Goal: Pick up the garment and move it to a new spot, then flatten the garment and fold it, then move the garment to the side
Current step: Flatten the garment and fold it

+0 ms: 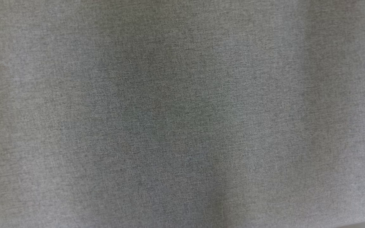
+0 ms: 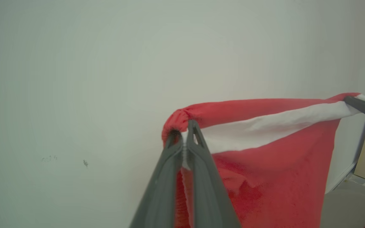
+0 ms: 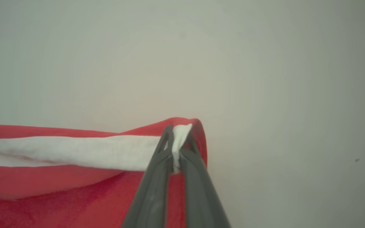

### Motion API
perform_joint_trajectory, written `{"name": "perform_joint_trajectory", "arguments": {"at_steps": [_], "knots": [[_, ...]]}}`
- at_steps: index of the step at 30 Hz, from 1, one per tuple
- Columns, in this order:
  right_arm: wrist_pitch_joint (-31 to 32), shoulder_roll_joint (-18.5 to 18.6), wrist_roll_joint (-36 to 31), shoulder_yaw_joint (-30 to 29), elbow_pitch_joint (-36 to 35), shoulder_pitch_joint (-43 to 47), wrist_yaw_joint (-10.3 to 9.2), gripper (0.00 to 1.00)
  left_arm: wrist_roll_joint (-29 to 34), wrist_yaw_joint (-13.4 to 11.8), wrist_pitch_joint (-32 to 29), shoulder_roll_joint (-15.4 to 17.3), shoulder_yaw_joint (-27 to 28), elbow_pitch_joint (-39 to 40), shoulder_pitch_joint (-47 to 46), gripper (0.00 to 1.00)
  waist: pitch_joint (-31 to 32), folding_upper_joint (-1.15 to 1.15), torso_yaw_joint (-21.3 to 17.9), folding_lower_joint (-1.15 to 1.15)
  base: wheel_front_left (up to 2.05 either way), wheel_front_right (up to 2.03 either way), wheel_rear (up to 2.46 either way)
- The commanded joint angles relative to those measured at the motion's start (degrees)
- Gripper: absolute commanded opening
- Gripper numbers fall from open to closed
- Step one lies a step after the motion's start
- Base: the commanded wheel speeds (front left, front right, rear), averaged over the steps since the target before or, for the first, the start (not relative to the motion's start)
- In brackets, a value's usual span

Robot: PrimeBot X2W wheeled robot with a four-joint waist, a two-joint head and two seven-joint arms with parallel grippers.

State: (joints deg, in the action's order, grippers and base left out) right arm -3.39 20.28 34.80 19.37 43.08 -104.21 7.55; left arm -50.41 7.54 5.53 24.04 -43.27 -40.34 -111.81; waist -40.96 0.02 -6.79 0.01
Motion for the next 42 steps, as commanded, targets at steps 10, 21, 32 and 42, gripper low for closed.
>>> {"name": "perform_joint_trajectory", "arguments": {"at_steps": [10,21,32,42], "knots": [[-7.52,1.82,4.61,7.52,-4.76,17.98,-0.17,0.00,-8.69,-0.13,7.72,5.57,-5.68,8.06,17.93,0.00,6.36,-0.02,0.67,-0.01,0.00,0.00,0.00],[-9.19,4.06,7.99,6.64,-18.28,48.71,-0.17,0.00,-8.61,-8.43,9.66,9.49,-0.74,26.83,48.84,0.00,15.22,-0.02,0.60,-0.01,0.00,0.00,0.00],[-7.92,4.05,4.65,0.43,-28.16,75.34,-0.17,0.00,-2.53,-10.89,9.66,6.13,2.52,36.22,75.78,0.00,19.98,-0.02,1.01,-0.01,0.00,0.00,0.00],[-5.12,3.07,0.00,-6.32,-33.90,94.15,-0.17,0.00,4.31,-8.50,9.67,3.29,10.91,36.34,96.11,0.00,25.00,-0.02,0.37,-0.01,0.00,0.00,0.00]]}}
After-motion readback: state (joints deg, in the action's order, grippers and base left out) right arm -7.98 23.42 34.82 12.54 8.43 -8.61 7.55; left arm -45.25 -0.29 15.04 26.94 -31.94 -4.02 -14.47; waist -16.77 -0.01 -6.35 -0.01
